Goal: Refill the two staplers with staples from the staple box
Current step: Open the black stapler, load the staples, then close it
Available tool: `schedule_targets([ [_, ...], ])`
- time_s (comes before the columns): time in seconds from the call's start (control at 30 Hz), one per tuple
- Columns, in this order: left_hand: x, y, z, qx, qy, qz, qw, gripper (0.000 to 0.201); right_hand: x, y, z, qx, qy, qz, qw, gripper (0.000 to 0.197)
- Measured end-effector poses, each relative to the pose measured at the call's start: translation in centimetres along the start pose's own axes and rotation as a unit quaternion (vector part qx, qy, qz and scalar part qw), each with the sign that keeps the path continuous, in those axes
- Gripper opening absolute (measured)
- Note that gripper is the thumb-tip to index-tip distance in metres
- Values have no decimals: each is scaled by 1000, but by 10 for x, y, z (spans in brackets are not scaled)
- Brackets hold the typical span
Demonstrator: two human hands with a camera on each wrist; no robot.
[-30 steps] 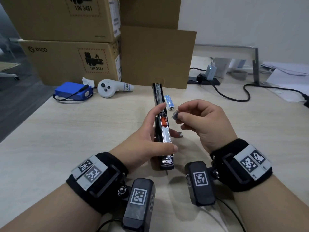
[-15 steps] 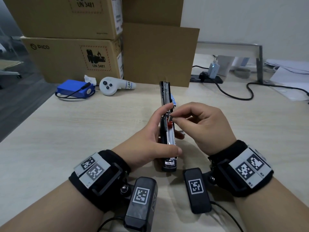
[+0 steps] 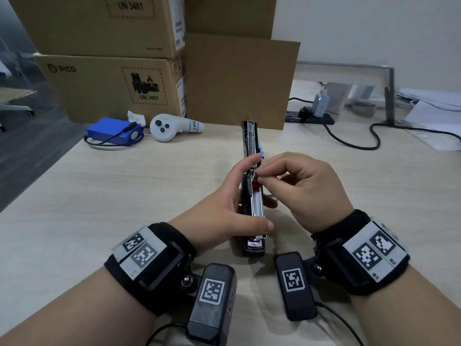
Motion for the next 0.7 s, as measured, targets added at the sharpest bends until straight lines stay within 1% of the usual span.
schedule_targets([
  [0.17,2,1,0,-3,-1,15,1000,102,1,-1,-2,4,46,-22,999,23],
  [0.3,5,1,0,-6,2,30,1000,103,1,-1,0,17,69,-53,996,15],
  [0.43,7,1,-1,-7,16,42,999,102,-1,-2,-3,66,110,-81,988,11],
  [0.7,7,-1,-3,-13,25,40,999,101,-6,0,-5,60,94,-126,986,7],
])
Point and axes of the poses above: each hand's wrist, its own y-axis away from the middle knuckle, its own x-axis out of the back of the hand, z = x × y, the point moved 5 cm from there along -y, towards the middle knuckle, and after that the axes turned 12 degrees about -z, right-handed, at the moved point
